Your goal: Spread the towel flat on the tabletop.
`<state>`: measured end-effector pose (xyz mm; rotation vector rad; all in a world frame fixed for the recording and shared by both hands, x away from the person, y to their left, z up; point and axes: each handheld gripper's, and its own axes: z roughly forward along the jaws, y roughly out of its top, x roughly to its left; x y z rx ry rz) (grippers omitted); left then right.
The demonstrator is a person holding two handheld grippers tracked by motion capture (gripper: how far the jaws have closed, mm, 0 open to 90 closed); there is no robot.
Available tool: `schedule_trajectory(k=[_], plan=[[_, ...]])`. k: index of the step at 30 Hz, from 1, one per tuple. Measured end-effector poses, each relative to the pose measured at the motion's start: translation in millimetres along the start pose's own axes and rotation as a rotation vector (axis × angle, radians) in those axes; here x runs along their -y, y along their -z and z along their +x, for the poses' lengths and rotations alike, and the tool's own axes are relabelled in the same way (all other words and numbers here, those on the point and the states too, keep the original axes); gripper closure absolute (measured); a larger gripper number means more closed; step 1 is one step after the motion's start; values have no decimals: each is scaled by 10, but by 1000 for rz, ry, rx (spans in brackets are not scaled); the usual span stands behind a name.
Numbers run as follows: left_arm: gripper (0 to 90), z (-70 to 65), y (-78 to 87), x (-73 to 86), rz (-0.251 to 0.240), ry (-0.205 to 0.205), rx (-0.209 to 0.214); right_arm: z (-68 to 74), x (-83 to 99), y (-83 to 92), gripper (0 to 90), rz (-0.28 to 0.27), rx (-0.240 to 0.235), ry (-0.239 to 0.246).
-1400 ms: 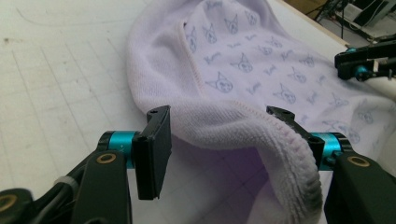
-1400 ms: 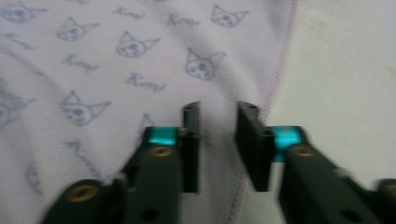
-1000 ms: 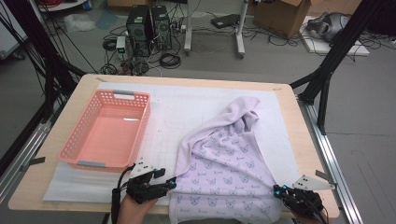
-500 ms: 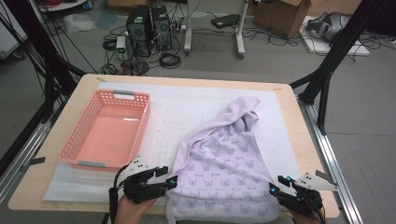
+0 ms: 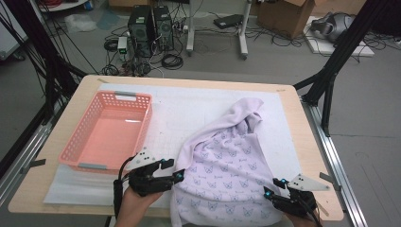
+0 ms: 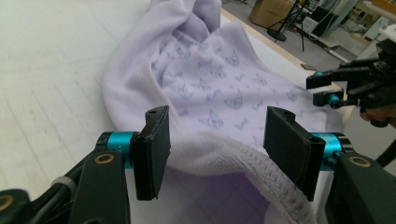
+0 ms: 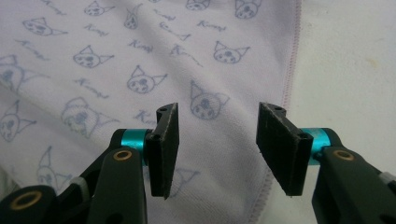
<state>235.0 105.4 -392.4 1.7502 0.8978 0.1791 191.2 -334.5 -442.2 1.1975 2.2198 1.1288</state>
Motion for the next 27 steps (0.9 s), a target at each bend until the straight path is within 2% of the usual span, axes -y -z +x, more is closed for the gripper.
schedule_trajectory(k=[2,5,11,14,16,18,20,21,25,26,27], plan=[[416,18,-52,-73,6,-7,0,2,0,9,488,0,3,-3],[415,80,-189,-122,47,-2,-9,-4,2,15,486,-5,4,-3],[425,115,-391,-60,97,14,-20,21,5,-8,461,2,-6,2],[506,114,-434,-13,124,3,-25,53,4,-57,463,12,-39,5],[504,135,-457,1,130,17,-45,93,4,-99,472,26,-58,16],[475,157,-486,-7,132,29,-55,128,-5,-137,472,43,-58,36],[446,167,-566,-14,170,30,-58,127,-18,-135,470,32,-55,33],[441,168,-635,-10,208,20,-61,125,-23,-128,469,28,-53,29],[439,181,-842,40,303,-6,-72,98,-24,-100,469,18,-49,17],[439,184,-884,57,322,-13,-85,93,-21,-95,469,13,-49,18],[442,180,-916,73,319,-23,-97,88,-19,-91,469,15,-47,16]])
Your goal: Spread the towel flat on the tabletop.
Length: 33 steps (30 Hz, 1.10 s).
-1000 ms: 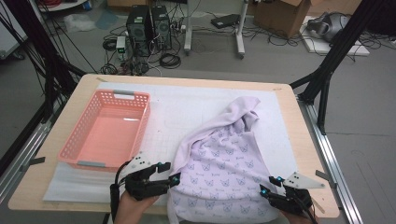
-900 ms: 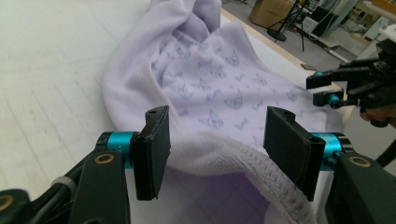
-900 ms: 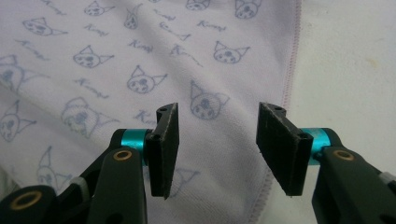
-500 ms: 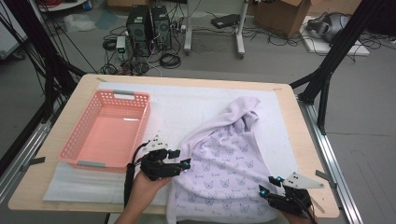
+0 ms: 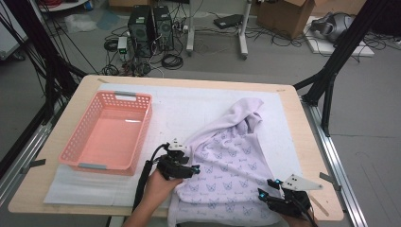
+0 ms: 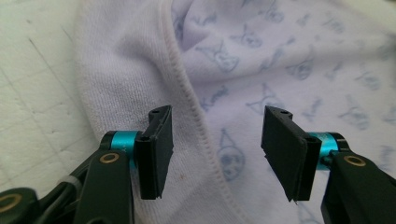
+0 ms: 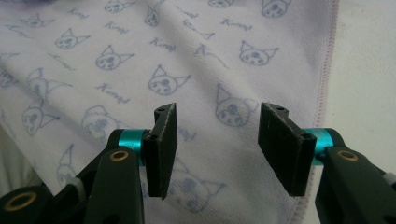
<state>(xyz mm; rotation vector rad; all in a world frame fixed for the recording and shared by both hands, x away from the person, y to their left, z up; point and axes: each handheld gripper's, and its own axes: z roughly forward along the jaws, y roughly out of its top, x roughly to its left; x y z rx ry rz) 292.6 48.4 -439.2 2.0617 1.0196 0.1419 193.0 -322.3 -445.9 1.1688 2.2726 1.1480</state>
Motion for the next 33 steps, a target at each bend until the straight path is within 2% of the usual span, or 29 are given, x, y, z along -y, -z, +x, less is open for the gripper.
schedule_trajectory(k=[2,3,5,6,7,9,11,14,16,18,19,23,24,25,27,28,30,31,33], plan=[[497,-25,-8,-10,-3,-10,-41,-10,6,6,469,-2,0,0],[540,-37,-8,-10,-2,-27,-71,-12,8,8,469,-4,-2,-3],[748,-38,7,12,-3,-70,-135,-22,11,15,469,-5,-2,-3],[831,0,27,24,-17,-53,-144,-21,12,17,470,-3,-3,-8],[849,27,52,31,-26,-42,-155,-22,13,19,476,-4,-5,-11],[856,113,141,61,-84,-1,-198,-24,15,23,483,-5,-9,-6],[856,214,250,106,-133,49,-221,-30,17,23,483,-6,-2,-10],[854,358,404,188,-182,110,-260,-58,21,24,488,-5,37,-27],[825,425,453,244,-193,150,-241,-93,27,29,488,-6,76,-58],[644,426,485,302,-184,180,-185,-133,39,28,487,-4,102,-84],[572,412,502,323,-193,177,-160,-153,46,26,487,-3,114,-96],[486,268,585,347,-231,160,-16,-194,53,-19,494,11,136,-110],[470,232,584,332,-231,164,33,-192,45,-28,506,11,142,-105],[452,214,574,320,-229,165,57,-187,31,-38,538,15,145,-104],[448,172,526,289,-200,152,61,-173,22,-42,641,18,136,-83],[449,163,486,282,-170,140,50,-171,22,-41,677,19,126,-78],[452,139,389,293,-107,137,13,-166,25,-25,819,24,106,-79],[464,130,345,310,-82,137,0,-166,27,-13,834,29,96,-76],[497,118,333,340,-87,124,-16,-153,33,16,851,38,101,-58]])
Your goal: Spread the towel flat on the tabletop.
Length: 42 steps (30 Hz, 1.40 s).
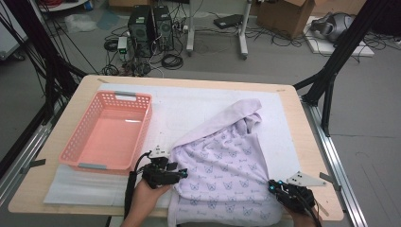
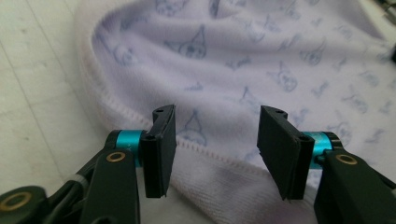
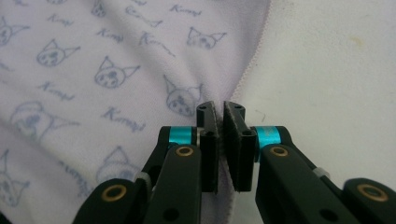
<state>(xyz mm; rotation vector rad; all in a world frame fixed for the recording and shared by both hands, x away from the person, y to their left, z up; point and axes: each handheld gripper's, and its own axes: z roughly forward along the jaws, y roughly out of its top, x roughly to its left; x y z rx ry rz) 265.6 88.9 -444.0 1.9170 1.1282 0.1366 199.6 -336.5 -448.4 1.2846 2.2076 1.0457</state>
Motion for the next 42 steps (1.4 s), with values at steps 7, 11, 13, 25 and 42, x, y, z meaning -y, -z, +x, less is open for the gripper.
schedule_trajectory(k=[7,11,13,25,42], plan=[[897,103,134,54,-43,-31,-70,-26,62,214,856,10,6,5],[897,189,155,-16,-95,1,-120,-81,70,268,824,-40,-3,-42],[895,179,157,-32,-107,-7,-125,-86,55,252,741,-71,-2,-53],[451,36,144,-53,-64,20,79,-11,-86,21,551,-64,-7,-2],[873,79,150,15,-110,-21,-107,35,-99,-131,686,3,9,36]])
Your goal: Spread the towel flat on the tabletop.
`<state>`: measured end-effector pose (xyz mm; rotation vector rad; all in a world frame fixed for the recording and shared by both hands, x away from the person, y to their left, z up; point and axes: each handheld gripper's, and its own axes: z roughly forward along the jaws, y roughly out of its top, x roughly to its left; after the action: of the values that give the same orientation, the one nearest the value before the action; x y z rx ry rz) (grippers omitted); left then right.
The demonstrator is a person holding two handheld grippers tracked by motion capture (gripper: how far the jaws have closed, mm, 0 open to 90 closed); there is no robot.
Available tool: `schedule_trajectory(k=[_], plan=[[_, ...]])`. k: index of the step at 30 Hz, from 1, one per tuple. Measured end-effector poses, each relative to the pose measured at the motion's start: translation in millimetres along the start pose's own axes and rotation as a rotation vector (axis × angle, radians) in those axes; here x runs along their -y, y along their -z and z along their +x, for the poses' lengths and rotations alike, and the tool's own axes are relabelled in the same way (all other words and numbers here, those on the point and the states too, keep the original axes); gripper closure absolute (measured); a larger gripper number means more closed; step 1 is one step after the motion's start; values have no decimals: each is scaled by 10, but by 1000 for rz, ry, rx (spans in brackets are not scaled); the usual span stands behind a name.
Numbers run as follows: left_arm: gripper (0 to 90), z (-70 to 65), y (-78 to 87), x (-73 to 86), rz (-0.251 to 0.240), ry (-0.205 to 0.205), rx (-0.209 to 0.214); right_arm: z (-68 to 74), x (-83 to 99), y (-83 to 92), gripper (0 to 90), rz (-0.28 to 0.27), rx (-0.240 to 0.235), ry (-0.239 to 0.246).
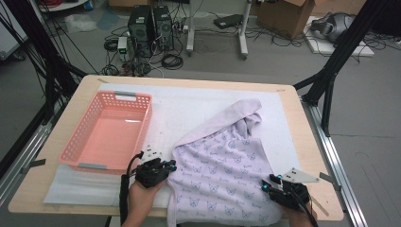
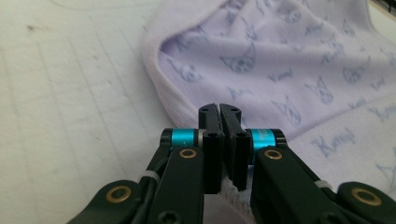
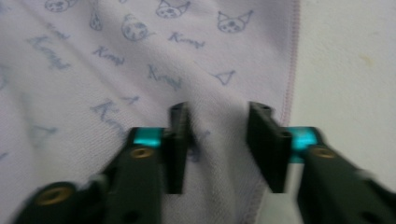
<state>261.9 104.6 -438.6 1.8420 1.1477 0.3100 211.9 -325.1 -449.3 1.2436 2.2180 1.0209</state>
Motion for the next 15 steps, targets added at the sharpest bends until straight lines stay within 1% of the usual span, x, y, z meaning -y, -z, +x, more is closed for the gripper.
schedule_trajectory(k=[1,2,3,4,6,7,8,9,10,11,12,13,14,15], plan=[[873,18,-12,-17,-2,3,-7,-1,-21,-6,860,5,-17,11],[874,36,-27,-32,-5,10,-15,6,-54,-19,870,20,-24,42],[875,50,-44,-45,-11,14,-24,-1,-85,-39,875,25,-5,61],[875,67,-63,-57,-13,16,-33,-33,-108,-55,878,9,19,51],[875,87,-108,-71,-19,33,-44,-133,-139,-70,880,-40,52,-6],[874,95,-133,-75,-19,40,-38,-167,-152,-75,880,-65,77,-26],[873,94,-147,-75,-19,45,-36,-186,-173,-88,879,-83,107,-28],[870,92,-155,-74,-18,48,-32,-180,-186,-95,879,-89,129,-21],[841,96,-147,-71,-22,56,-29,-163,-205,-107,876,-99,154,-15],[759,104,-130,-68,-25,69,-19,-148,-215,-112,855,-99,157,-22],[684,109,-97,-59,-33,91,-1,-146,-215,-110,812,-102,155,-26],[619,111,-55,-45,-38,94,22,-144,-208,-91,752,-111,154,-30],[567,91,-9,-25,-44,84,21,-144,-196,-54,704,-124,154,-41],[529,63,47,8,-47,45,13,-158,-178,-5,670,-144,148,-48]])
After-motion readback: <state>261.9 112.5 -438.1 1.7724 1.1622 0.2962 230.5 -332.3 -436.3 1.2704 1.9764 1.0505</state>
